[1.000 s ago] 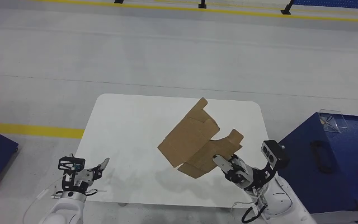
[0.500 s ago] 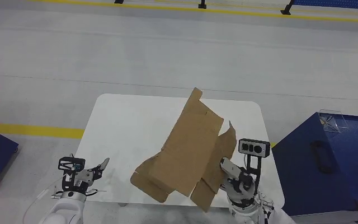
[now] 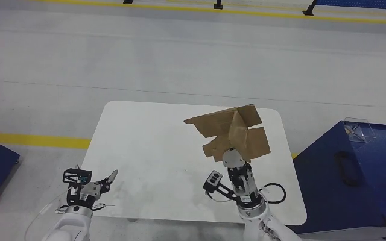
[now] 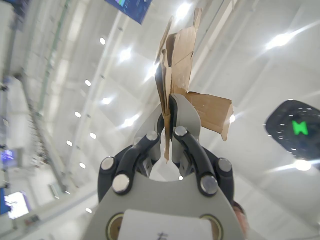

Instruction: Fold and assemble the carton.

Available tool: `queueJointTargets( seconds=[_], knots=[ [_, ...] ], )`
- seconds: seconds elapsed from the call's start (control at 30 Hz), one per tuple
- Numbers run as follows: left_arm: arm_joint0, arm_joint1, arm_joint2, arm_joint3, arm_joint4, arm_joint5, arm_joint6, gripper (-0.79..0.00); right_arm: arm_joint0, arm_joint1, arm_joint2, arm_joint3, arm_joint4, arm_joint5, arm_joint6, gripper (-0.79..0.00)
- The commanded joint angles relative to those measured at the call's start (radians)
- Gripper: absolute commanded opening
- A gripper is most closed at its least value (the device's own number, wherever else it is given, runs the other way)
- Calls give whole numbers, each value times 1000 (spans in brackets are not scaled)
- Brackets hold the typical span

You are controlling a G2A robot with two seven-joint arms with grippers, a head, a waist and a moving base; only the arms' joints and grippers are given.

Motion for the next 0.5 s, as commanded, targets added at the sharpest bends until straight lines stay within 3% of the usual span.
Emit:
queueJointTargets(
  seconds=[0.0, 0.17, 0.27, 0.37, 0.47],
  knots=[
    [0, 0, 0, 0, 0, 0, 0, 0, 9, -11, -20, 12, 51, 9, -15, -785],
    [0, 0, 0, 0, 0, 0, 0, 0, 20, -35, -52, 11, 67, 53, -15, -785],
    [0, 0, 0, 0, 0, 0, 0, 0, 24, -41, -20, 6, -41, 26, 49, -785],
    [0, 0, 0, 0, 0, 0, 0, 0, 19, -42, 38, 5, -263, -112, 132, -785],
    [0, 0, 0, 0, 0, 0, 0, 0, 6, -39, 123, 10, -589, -387, 238, -785]
  ],
)
